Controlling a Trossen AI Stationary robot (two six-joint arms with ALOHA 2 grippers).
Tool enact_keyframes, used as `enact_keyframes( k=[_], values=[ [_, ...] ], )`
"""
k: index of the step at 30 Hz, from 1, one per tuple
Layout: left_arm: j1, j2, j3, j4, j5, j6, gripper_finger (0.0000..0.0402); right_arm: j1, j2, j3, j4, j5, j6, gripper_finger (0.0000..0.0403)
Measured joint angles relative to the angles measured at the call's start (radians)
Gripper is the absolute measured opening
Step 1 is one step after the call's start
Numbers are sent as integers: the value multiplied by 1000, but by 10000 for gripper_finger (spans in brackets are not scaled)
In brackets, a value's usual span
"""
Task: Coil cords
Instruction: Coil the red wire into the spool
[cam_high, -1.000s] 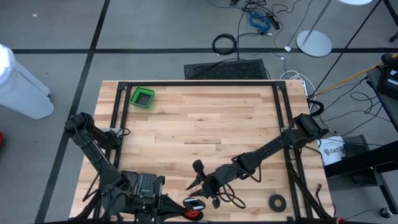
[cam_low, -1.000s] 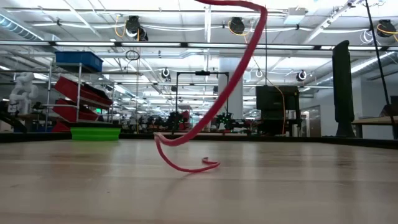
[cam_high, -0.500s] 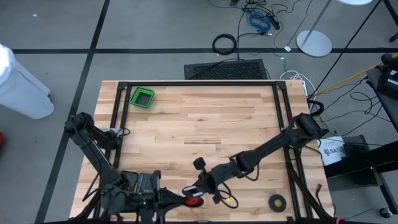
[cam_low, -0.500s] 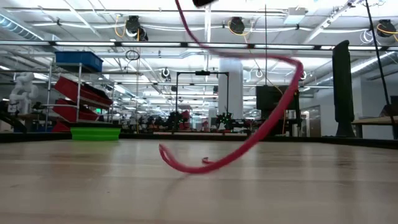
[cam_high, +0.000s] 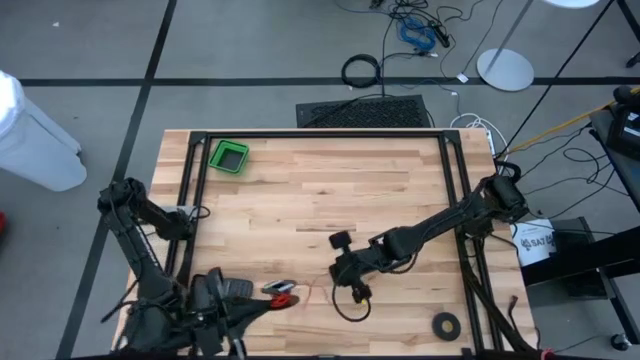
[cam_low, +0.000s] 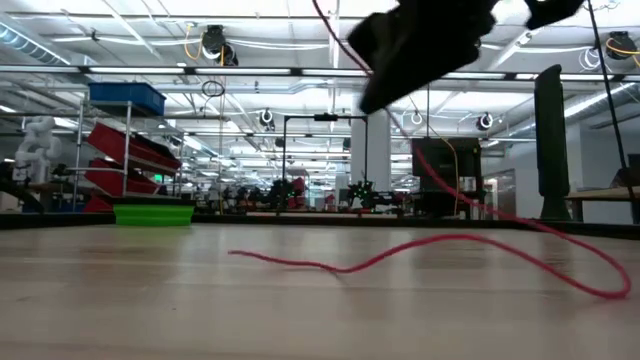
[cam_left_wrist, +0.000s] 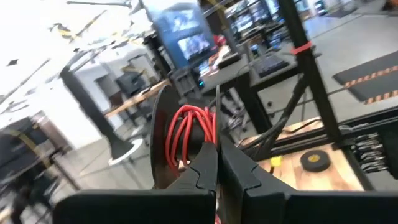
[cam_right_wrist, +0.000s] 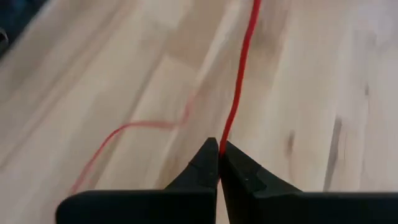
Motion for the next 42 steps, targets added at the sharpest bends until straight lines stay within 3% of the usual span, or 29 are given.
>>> enact_keyframes(
  k=[4, 20, 27, 34, 39, 42],
  values=[
    [-39, -15, 0, 1, -85, 1, 4, 1, -22, 0, -176, 15, 79, 0],
    [-149, -17, 0, 63, -208, 76, 4, 28, -33, 0, -738, 103, 450, 0],
    [-192, -17, 0, 90, -237, 82, 4, 67, -51, 0, -810, 74, 528, 0],
    [-199, -17, 0, 96, -267, 72, 4, 157, -160, 0, -825, 97, 661, 0],
    [-173, -17, 0, 93, -258, 53, 4, 234, -259, 0, -762, 260, 711, 8],
    [-147, -17, 0, 92, -218, 45, 4, 275, -295, 0, -670, 389, 641, 22]
  ],
)
